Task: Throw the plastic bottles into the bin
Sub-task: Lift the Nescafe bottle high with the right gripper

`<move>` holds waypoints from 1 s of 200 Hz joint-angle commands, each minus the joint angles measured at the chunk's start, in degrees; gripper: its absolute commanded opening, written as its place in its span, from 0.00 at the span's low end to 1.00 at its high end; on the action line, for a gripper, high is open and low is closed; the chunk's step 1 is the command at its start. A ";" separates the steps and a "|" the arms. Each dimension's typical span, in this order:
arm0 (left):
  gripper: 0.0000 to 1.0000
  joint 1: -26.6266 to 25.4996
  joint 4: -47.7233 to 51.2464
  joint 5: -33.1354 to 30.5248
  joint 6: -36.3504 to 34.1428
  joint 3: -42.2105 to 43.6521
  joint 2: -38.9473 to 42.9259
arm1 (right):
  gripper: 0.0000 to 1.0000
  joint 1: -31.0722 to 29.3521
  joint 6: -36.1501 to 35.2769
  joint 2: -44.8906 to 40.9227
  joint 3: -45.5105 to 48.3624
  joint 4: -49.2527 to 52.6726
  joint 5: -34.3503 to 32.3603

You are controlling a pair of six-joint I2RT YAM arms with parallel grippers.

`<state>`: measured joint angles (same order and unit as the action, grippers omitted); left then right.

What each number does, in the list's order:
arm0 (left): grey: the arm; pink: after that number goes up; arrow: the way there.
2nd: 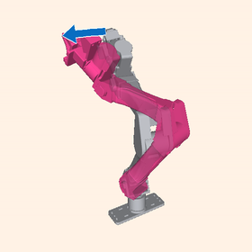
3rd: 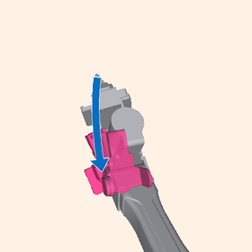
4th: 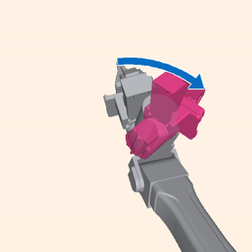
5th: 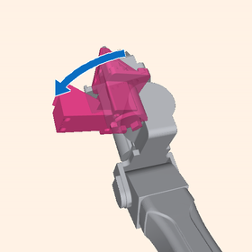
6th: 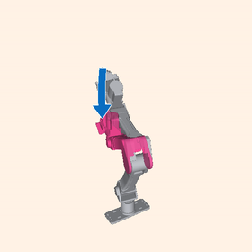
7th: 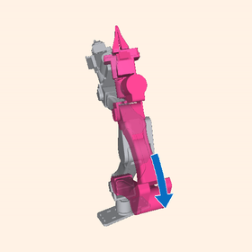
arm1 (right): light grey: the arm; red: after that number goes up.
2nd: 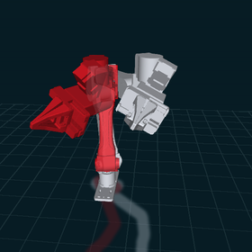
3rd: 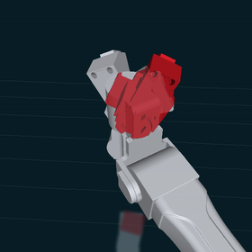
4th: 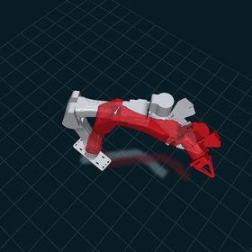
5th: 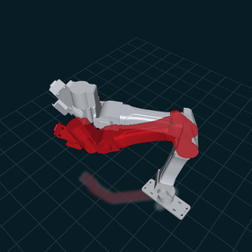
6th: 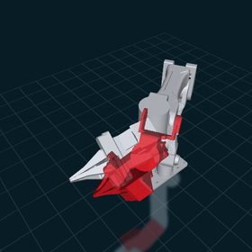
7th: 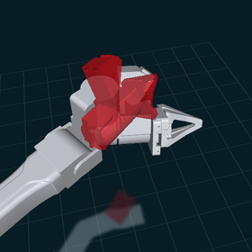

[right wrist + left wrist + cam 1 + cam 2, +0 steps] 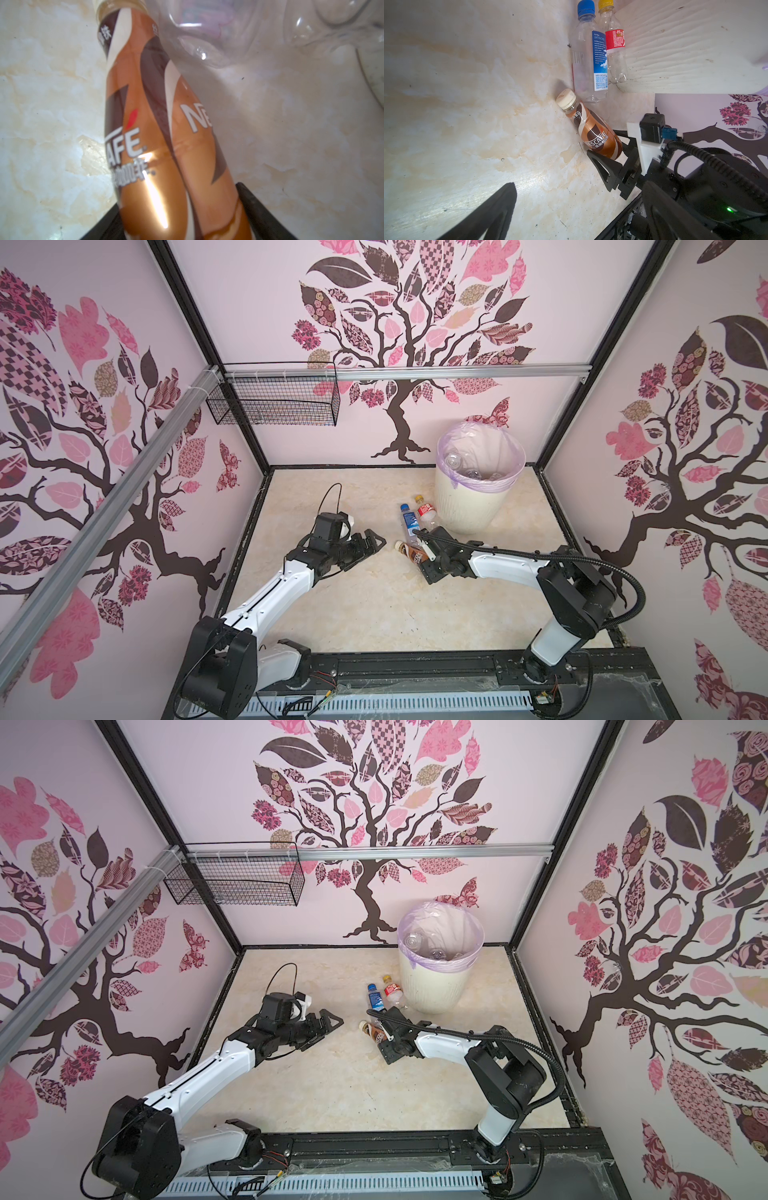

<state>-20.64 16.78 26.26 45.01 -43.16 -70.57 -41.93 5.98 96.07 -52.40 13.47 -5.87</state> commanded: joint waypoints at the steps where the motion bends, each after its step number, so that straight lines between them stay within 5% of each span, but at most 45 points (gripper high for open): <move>1: 0.98 0.25 -0.26 0.53 -0.38 1.12 0.69 | 0.66 -0.26 0.05 -0.16 -1.96 0.51 -1.08; 59: 0.98 0.25 -0.13 0.66 -0.32 0.24 0.87 | 0.54 -0.54 1.04 -4.75 -0.86 0.38 0.88; 120: 0.98 0.25 1.66 1.34 -2.70 -6.73 2.24 | 0.52 -0.71 1.80 -14.18 -3.78 3.76 1.23; 148: 0.98 0.25 1.19 1.44 -3.94 -11.33 4.28 | 0.51 -0.62 0.44 -18.18 -12.19 6.18 -2.52; 200: 0.98 0.18 -3.75 6.39 -4.40 -21.13 2.54 | 0.51 5.55 -3.08 -15.13 -43.15 17.00 -6.72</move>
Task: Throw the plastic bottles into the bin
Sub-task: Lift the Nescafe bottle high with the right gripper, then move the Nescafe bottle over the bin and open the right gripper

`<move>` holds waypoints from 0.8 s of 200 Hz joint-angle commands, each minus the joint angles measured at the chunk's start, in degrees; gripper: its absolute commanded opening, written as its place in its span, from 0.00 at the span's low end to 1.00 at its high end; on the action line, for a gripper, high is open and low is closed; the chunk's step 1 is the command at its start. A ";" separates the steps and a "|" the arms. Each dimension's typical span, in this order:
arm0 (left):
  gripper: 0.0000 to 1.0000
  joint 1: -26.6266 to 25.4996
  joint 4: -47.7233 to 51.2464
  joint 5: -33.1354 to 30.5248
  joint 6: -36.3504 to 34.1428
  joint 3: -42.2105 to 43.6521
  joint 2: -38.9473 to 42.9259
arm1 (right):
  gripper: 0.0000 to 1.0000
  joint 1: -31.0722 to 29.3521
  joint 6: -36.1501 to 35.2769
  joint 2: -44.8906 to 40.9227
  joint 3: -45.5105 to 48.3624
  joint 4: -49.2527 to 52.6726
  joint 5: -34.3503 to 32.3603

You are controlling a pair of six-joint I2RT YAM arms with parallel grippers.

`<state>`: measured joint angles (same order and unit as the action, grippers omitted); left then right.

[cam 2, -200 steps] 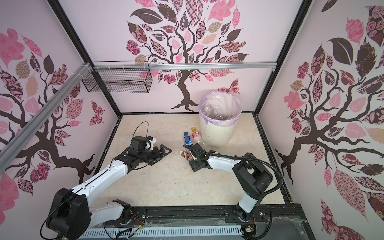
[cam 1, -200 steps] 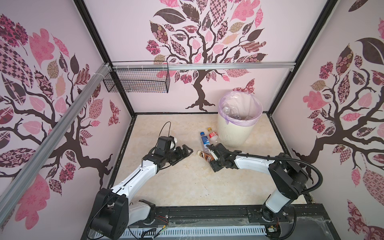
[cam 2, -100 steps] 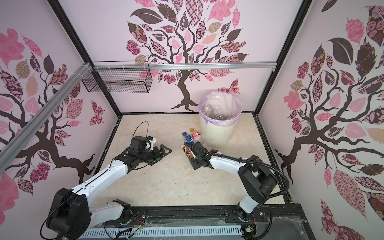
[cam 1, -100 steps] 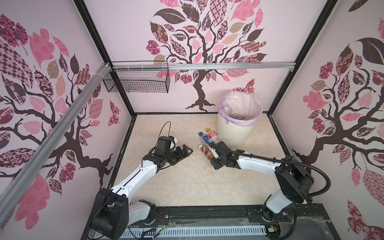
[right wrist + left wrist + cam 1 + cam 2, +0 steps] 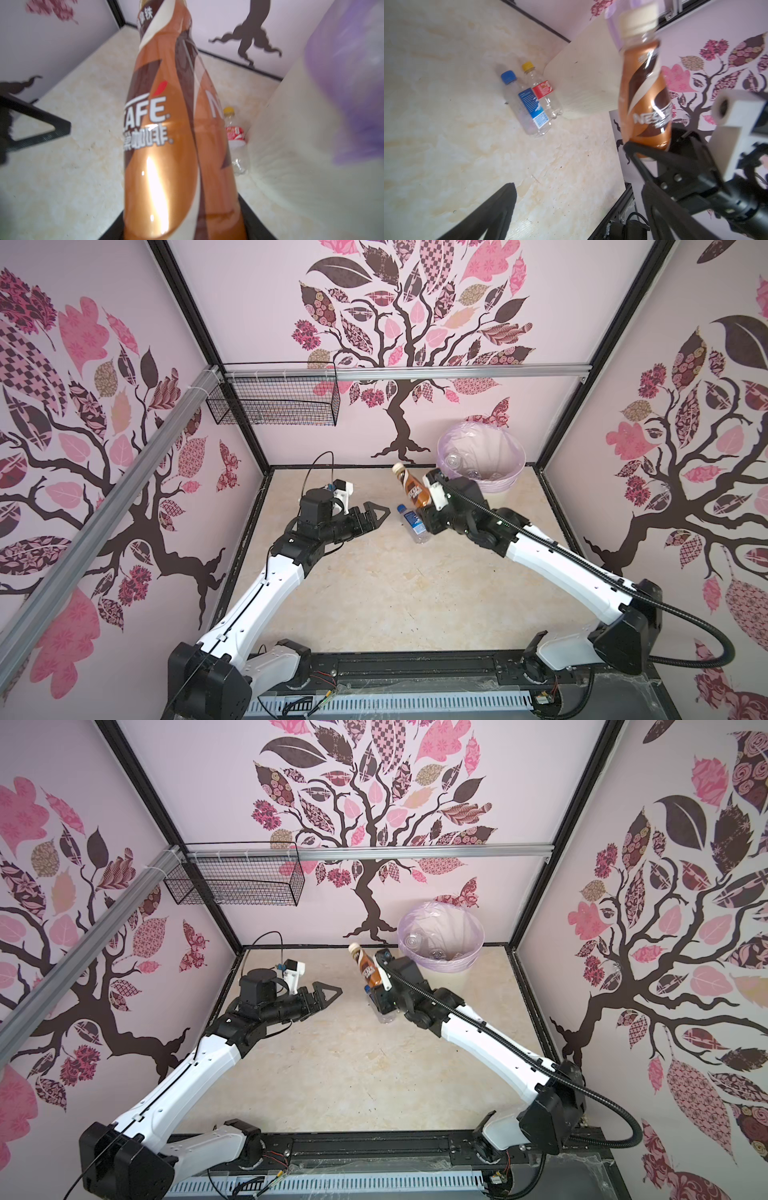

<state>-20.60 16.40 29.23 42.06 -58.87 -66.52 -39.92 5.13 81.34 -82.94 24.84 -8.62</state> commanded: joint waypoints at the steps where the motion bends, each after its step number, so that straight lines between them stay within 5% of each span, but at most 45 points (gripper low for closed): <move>1: 0.98 0.13 -3.43 3.48 -1.45 -5.66 -1.55 | 0.51 3.80 -2.32 -0.31 -13.27 5.78 -4.09; 57: 0.98 -0.41 -3.79 4.50 -2.24 -12.28 -4.95 | 0.52 16.67 -4.50 9.62 -41.24 12.35 -6.86; 83: 0.98 -0.41 -3.81 3.99 -2.14 -10.91 -4.90 | 0.60 21.81 -2.81 15.05 -38.33 14.14 -6.13; 124: 0.98 -0.41 -2.20 3.07 -2.67 -8.79 -4.13 | 0.99 22.06 -1.65 14.96 -27.08 9.28 -11.36; 160: 0.98 -0.41 -2.15 3.73 -2.60 -7.51 -4.14 | 1.00 22.08 -1.78 14.07 -28.86 10.26 -12.38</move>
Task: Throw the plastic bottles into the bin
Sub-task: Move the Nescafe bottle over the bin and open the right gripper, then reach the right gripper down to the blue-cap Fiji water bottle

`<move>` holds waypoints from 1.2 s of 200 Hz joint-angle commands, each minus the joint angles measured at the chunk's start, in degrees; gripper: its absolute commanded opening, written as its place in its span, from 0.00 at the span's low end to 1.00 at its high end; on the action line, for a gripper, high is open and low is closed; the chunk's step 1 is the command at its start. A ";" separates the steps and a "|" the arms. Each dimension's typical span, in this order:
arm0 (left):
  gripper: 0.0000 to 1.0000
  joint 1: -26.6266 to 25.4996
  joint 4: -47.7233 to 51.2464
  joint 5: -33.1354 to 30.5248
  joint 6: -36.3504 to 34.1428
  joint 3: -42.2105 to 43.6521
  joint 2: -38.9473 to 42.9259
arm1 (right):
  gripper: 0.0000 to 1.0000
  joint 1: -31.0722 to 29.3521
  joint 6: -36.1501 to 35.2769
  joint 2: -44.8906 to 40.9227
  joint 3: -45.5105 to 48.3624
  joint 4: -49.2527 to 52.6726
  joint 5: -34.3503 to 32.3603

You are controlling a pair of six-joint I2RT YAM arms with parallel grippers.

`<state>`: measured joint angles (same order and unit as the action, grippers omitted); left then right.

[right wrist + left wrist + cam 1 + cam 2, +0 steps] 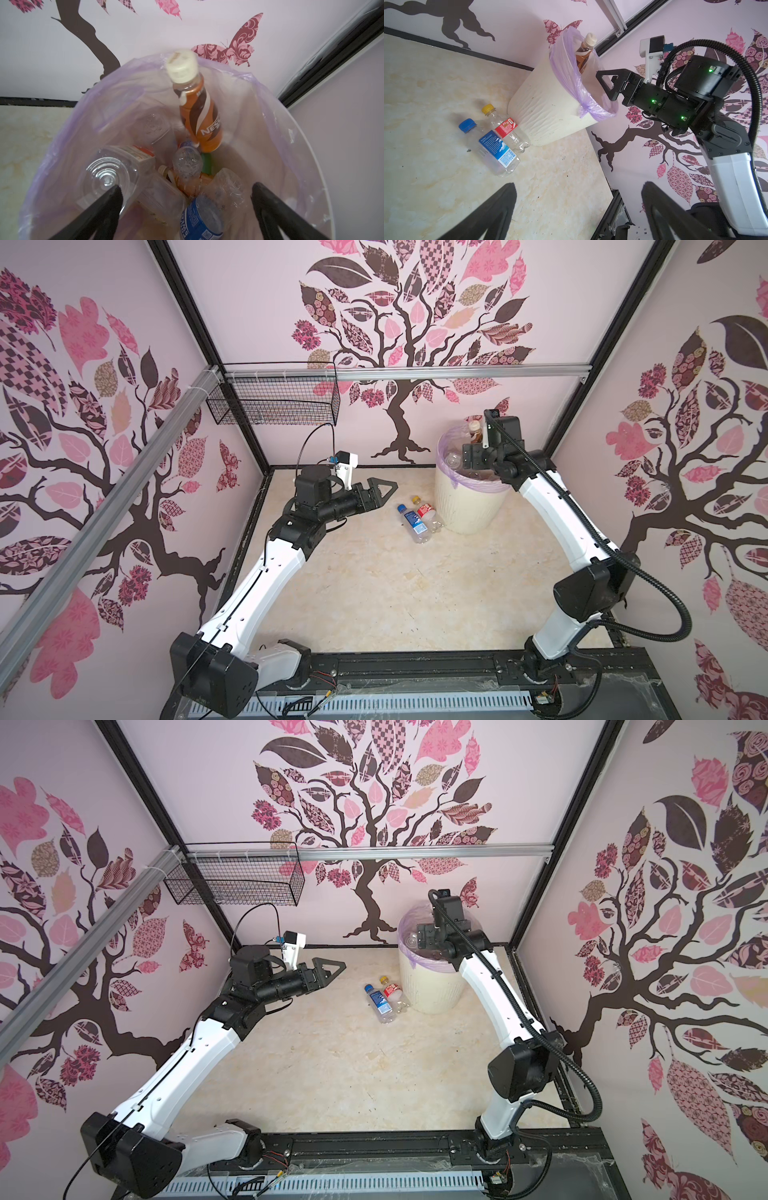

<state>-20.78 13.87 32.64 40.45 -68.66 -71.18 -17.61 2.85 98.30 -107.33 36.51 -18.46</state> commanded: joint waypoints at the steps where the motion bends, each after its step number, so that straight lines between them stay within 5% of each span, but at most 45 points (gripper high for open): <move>1: 0.98 -0.23 0.38 0.32 -0.99 2.29 0.51 | 0.99 -0.24 0.49 -3.00 -4.42 -1.47 -2.55; 90: 0.98 -0.10 1.98 -1.25 1.92 4.97 0.37 | 1.00 -1.37 3.10 -11.43 0.04 -1.71 2.49; 184: 0.98 11.13 -1.28 4.76 12.46 15.83 2.26 | 1.00 -25.40 0.34 -16.39 28.03 -13.88 -3.27; 240: 0.98 14.67 -2.21 8.16 13.64 21.82 2.97 | 0.99 -28.15 2.52 -9.79 37.31 -20.40 -2.13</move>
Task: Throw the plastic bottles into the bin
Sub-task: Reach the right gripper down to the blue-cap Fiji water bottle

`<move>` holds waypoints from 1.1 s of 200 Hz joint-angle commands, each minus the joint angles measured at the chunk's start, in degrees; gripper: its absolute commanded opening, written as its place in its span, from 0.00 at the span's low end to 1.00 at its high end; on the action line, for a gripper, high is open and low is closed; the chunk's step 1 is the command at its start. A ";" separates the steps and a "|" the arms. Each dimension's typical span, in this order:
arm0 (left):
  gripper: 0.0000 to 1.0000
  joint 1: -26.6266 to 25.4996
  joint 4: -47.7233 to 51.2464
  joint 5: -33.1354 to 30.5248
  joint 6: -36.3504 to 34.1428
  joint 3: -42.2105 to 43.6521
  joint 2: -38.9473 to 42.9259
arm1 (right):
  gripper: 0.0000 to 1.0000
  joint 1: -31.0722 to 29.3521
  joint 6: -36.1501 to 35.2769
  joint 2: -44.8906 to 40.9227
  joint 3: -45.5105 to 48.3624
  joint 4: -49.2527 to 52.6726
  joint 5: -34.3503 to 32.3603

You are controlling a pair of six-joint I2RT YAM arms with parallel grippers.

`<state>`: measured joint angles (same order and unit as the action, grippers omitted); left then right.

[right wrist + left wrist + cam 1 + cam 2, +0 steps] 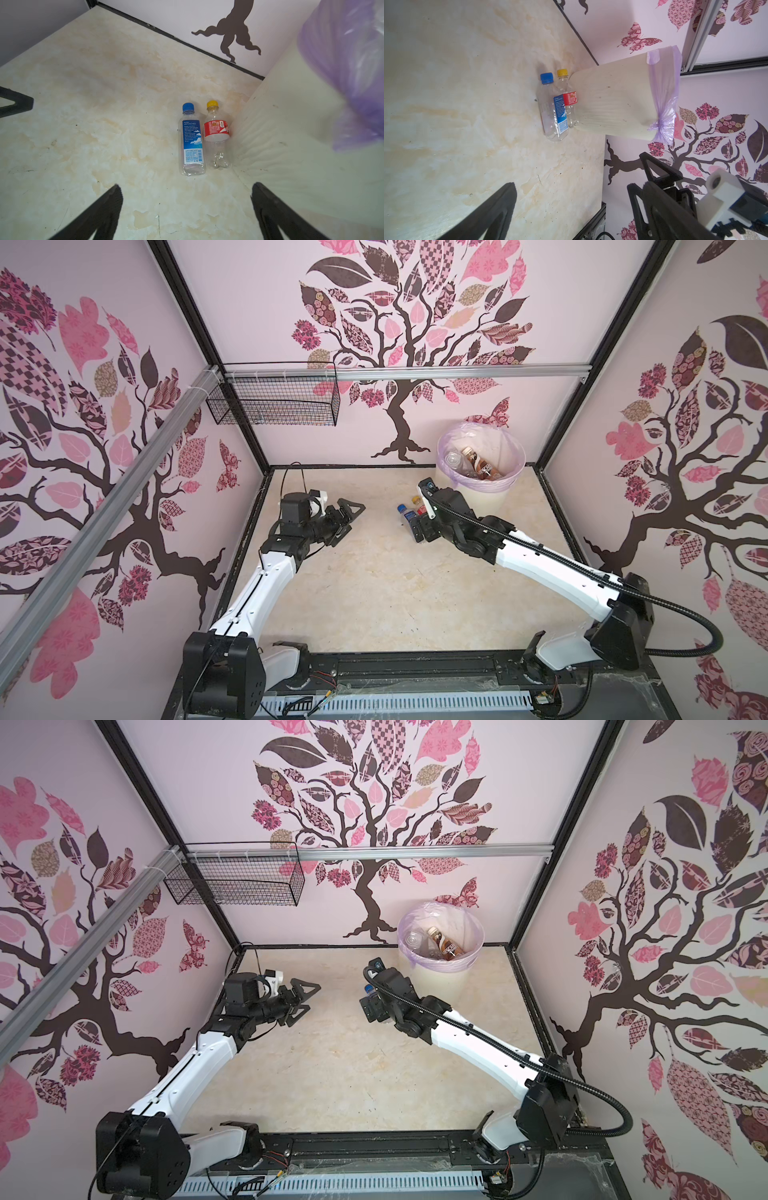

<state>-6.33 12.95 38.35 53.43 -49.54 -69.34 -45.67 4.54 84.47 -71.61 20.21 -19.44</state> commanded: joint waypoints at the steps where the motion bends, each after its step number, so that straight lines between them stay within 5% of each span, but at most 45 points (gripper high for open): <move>1: 0.98 0.24 -1.37 2.53 0.68 2.78 1.05 | 0.99 -0.06 0.79 4.22 1.71 -4.20 -1.14; 97: 0.98 3.43 -3.34 4.67 0.29 6.97 0.14 | 0.97 2.52 -2.18 24.01 -4.17 -7.27 0.09; 220: 0.98 3.43 -9.57 7.96 1.41 8.98 -3.95 | 0.88 7.42 -4.67 34.89 -12.32 -6.23 4.48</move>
<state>-3.03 5.58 45.12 54.87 -41.45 -72.55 -38.33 0.84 116.40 -81.93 13.06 -16.03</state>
